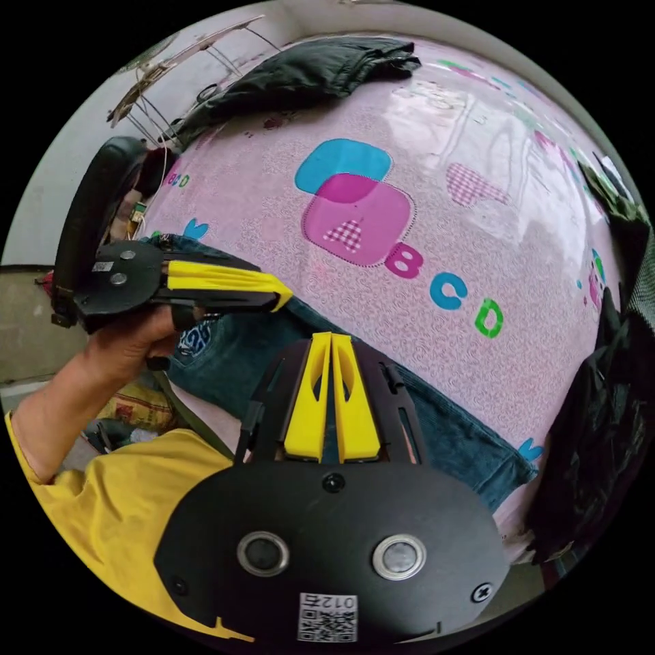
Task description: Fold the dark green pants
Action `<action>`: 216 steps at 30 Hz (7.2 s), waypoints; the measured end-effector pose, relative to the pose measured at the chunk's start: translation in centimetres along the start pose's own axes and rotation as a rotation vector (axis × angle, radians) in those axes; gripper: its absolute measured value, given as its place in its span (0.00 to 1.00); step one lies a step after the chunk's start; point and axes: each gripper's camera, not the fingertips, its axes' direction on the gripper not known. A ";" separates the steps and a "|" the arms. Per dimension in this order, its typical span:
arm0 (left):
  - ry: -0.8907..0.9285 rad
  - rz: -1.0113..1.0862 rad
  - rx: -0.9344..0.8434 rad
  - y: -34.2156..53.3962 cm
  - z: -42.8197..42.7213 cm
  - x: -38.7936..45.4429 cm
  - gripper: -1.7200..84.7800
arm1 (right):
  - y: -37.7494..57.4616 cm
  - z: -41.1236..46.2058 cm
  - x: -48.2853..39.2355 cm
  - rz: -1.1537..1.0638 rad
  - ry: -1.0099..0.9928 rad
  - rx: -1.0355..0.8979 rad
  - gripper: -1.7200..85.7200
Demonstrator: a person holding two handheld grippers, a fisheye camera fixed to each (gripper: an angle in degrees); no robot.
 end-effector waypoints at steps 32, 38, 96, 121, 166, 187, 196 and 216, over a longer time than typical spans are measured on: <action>-0.129 -0.462 0.106 16.9 -9.2 -20.5 0.02 | -6.9 10.9 -11.9 -0.107 0.277 -0.115 0.03; -0.130 -0.334 0.083 19.4 -13.6 -19.0 0.02 | -7.3 11.5 -13.1 -0.102 0.286 -0.111 0.03; -0.051 -0.011 -0.175 15.7 0.9 -4.3 0.02 | 5.1 1.6 -17.1 -0.333 0.120 -0.091 0.02; 0.014 0.221 0.000 4.5 8.0 9.9 0.02 | 53.5 -12.0 27.1 0.982 -0.427 0.566 0.10; -0.019 0.004 0.023 1.2 14.7 12.5 0.02 | 65.4 -9.6 37.8 0.853 -0.908 0.723 0.04; -0.016 -0.060 -0.047 6.4 13.4 9.8 0.02 | 56.1 -16.1 32.1 0.544 -0.936 0.760 0.04; -0.004 -0.082 0.012 10.9 9.0 6.1 0.02 | 50.2 -20.1 24.3 0.368 -0.920 0.824 0.04; 0.433 -0.664 0.467 41.5 -4.7 -19.3 0.02 | 11.1 -10.1 -23.7 -0.310 -0.729 0.395 0.05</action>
